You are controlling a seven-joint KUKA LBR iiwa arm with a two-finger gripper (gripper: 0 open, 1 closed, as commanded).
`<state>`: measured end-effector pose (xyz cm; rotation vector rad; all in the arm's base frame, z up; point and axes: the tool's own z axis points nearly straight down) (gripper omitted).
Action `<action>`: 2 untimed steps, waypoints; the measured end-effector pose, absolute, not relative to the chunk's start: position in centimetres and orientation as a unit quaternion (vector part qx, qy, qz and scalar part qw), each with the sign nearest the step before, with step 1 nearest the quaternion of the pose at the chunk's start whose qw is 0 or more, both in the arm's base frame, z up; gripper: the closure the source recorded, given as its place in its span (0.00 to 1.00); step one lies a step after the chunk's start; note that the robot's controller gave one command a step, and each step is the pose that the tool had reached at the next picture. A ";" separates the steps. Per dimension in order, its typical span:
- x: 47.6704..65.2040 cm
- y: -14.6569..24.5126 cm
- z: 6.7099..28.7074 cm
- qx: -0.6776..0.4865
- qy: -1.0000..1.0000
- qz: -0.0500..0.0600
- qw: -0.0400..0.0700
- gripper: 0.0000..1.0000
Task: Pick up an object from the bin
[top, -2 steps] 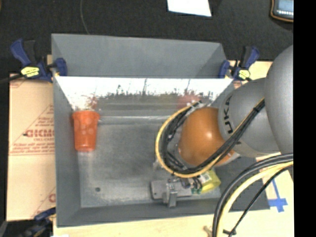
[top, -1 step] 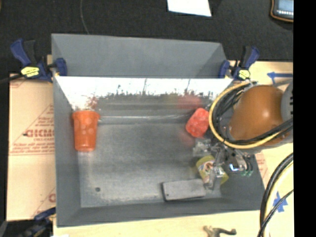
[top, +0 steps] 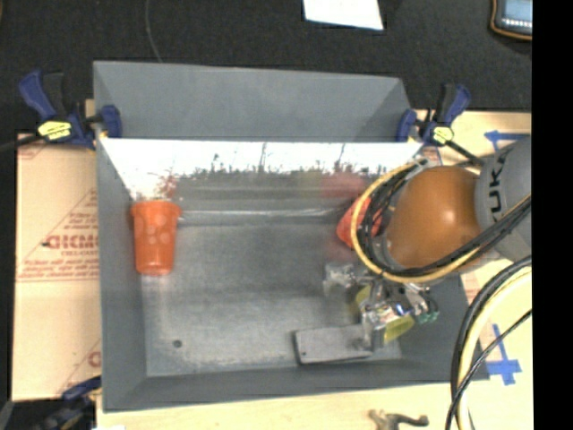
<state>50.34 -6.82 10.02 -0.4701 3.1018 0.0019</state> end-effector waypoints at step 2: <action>52.5 -14.3 7.3 -0.247 0.969 0.011 0.005 1.00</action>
Offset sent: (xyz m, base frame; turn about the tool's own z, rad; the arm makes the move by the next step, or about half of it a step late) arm 0.0189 -0.0883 -0.0302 -0.1981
